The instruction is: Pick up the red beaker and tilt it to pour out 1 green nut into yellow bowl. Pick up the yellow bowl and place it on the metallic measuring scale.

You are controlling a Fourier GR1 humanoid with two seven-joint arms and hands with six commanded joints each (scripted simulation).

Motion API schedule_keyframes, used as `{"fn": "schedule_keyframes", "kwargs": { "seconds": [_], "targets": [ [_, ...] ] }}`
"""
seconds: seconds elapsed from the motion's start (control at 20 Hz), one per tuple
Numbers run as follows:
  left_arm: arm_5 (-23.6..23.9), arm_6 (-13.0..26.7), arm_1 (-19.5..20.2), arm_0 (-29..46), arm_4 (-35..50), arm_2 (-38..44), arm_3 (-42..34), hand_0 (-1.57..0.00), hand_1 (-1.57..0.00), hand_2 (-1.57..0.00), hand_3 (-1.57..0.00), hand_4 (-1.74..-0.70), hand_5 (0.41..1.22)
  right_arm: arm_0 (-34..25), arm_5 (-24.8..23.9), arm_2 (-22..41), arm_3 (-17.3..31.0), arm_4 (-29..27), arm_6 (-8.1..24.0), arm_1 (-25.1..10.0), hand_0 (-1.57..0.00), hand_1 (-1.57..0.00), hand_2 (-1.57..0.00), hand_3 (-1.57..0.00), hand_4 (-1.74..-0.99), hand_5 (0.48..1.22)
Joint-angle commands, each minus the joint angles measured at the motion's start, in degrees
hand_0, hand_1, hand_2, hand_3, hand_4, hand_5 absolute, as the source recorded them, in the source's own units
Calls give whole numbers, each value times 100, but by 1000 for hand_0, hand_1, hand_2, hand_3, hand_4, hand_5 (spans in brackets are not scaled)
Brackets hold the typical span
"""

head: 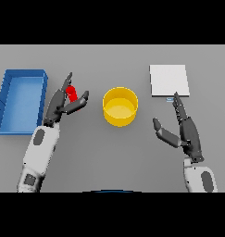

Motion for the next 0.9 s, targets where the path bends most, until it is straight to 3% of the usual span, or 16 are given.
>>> {"fn": "schedule_keyframes", "kwargs": {
  "seconds": [0.0, 0.2, 0.3, 0.35, 0.45, 0.5, 0.6, 0.7, 0.85],
  "targets": [
    [7, -130, -9, -140, 27, 67, 220, 1, 1, 1, 1, -1228, 687, 0, 6, -9, 5, -5, 4, -13, 1, 1, 1, 1, -1242, 642],
    [71, -745, -163, -328, 284, 366, 714, 1, 1, -6, 1, -1303, 719, -18, 27, -64, -81, -103, 1, -42, 1, 1, 1, 1, -1246, 646],
    [95, -866, -208, -433, 378, 493, 941, -81, -94, -157, -133, -1364, 761, -38, 72, -102, -45, -164, 60, -72, 1, 1, 1, 1, -1242, 645],
    [174, -1005, -307, -449, 364, 497, 1039, -207, -230, -287, -254, -1401, 787, -68, 58, -98, -29, -155, 80, -60, 1, 1, 1, 1, -1240, 645],
    [504, -972, -361, -562, 244, 534, 1182, -551, -588, -662, -728, -1471, 943, -39, 25, -99, -38, -132, 65, -43, 1, 1, 1, 1, -1237, 648],
    [636, -886, -328, -619, 103, 494, 1219, -755, -783, -844, -884, -1519, 999, -92, 16, -73, -31, -118, 111, -14, 1, 1, 1, 1, -1239, 648],
    [705, -889, -308, -636, -89, 363, 1202, -1049, -1067, -1106, -1058, -1589, 1079, -41, 28, -62, -78, -110, 108, -28, 1, 1, 1, 1, -1239, 648],
    [610, -868, -322, -670, -36, 322, 1173, -1237, -1248, -1273, -1154, -1636, 1130, -137, 1, -74, -11, -84, 164, -27, 1, 1, 1, 1, -1242, 650],
    [619, -880, -290, -612, -48, 308, 1112, -1400, -1406, -1419, -1357, -1542, 1174, -117, 51, -91, -1, -193, 52, 13, 1, 1, 1, 1, -1255, 644]
  ]
}}
